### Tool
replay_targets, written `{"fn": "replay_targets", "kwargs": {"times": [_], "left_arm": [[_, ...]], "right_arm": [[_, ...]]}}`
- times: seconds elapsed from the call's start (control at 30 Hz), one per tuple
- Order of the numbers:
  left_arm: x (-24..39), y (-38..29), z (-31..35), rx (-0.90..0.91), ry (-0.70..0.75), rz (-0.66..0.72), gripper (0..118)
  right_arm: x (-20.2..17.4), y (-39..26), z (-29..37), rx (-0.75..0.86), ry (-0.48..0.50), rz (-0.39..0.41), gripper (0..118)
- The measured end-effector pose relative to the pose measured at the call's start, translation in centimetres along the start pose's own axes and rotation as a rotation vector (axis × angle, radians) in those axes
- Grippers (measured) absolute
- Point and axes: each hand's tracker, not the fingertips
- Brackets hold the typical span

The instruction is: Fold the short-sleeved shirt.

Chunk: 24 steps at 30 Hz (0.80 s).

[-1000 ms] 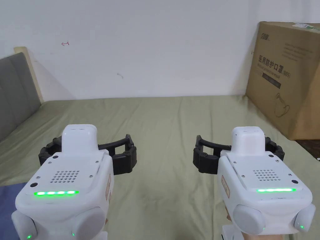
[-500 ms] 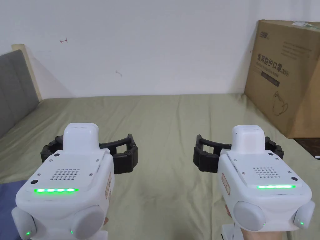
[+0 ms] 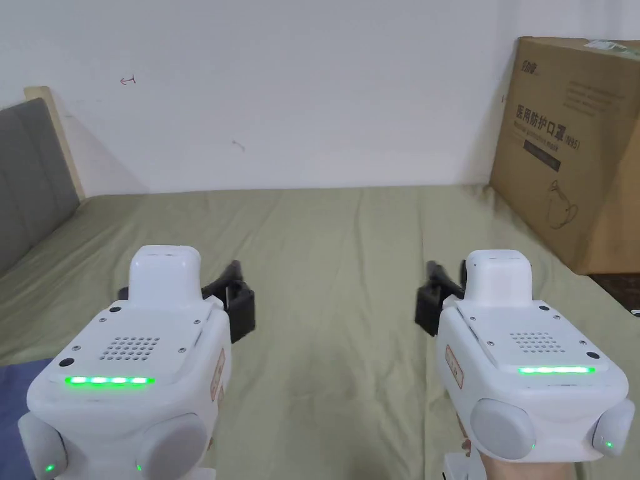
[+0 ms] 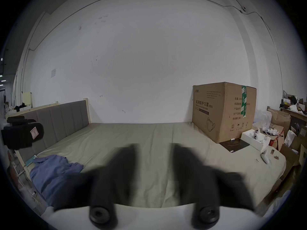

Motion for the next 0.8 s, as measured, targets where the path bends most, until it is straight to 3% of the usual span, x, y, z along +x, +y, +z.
{"fn": "replay_targets", "kwargs": {"times": [0.03,0.13,0.23,0.37,0.5,0.67,0.8], "left_arm": [[0.2,0.0,-0.1,-0.003,0.018,-0.017,3],[0.1,-0.3,0.3,0.025,0.021,-0.013,0],[-0.1,-0.2,0.2,0.017,0.006,0.019,0],[-0.6,0.0,-0.1,0.001,0.013,0.03,0],[-1.5,0.2,0.5,0.009,0.027,0.048,0],[-4.3,0.3,1.8,0.0,0.103,0.037,0],[-7.7,0.1,4.0,-0.011,0.234,0.031,0]], "right_arm": [[-0.1,0.0,-0.1,0.002,-0.037,0.005,9],[0.3,0.0,0.0,-0.004,0.011,-0.001,0],[0.0,0.0,0.3,0.013,-0.003,0.033,0],[0.2,0.4,0.2,-0.013,0.016,-0.006,0],[-0.3,0.4,-0.1,-0.02,0.026,0.008,0],[-2.8,0.5,-1.2,-0.045,0.114,-0.008,0],[-7.1,0.3,-2.1,-0.057,0.239,0.019,0]]}}
